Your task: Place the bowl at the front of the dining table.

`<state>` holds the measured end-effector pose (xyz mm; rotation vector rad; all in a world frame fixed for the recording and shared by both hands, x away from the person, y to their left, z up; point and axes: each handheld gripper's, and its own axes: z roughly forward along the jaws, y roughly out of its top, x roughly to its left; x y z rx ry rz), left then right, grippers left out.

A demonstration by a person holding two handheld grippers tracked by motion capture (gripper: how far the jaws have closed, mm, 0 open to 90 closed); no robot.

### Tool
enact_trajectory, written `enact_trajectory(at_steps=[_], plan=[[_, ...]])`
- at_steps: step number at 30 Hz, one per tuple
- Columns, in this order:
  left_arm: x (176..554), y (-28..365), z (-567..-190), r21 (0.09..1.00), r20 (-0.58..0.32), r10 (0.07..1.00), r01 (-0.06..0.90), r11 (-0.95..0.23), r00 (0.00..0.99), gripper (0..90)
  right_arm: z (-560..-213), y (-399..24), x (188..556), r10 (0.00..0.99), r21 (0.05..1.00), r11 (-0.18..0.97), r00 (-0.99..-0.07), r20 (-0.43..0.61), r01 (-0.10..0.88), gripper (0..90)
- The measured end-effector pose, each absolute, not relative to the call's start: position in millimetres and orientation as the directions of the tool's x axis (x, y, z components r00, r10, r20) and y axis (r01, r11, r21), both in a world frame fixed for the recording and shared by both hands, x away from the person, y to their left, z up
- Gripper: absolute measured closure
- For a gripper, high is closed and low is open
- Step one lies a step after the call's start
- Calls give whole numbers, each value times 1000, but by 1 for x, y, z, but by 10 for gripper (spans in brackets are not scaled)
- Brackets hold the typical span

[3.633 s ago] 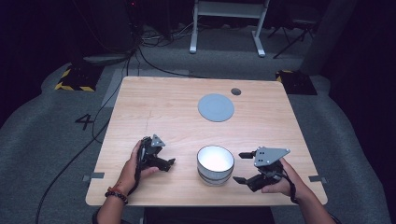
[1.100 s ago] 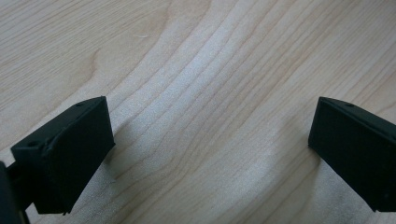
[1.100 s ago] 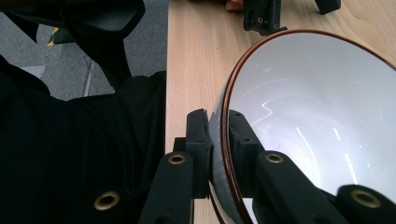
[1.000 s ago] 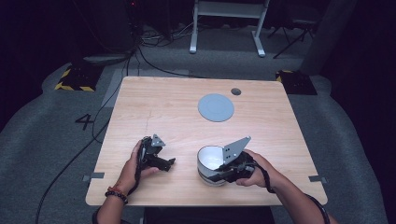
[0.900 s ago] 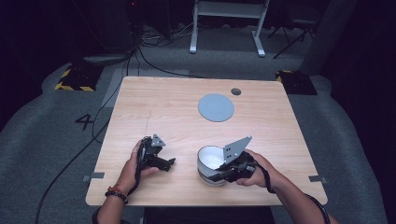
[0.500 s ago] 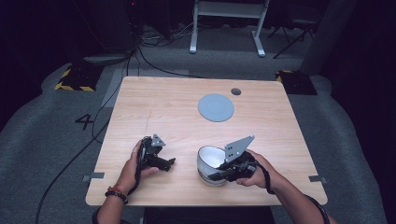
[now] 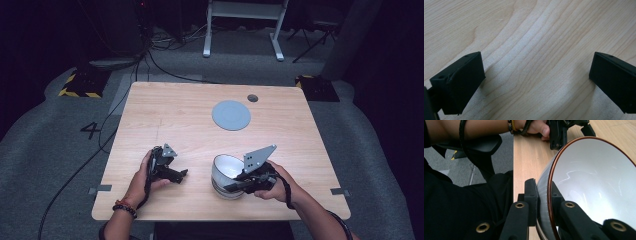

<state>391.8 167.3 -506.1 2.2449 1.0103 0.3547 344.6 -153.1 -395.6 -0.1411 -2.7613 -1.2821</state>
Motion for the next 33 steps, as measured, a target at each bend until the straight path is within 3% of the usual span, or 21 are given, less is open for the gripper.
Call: enact_trajectory(at_steps=[33], plan=[[392,167,-506,652,-14,742,569,-501,670,2,-376,-176,348,91,826,548,-991,99,133,825]])
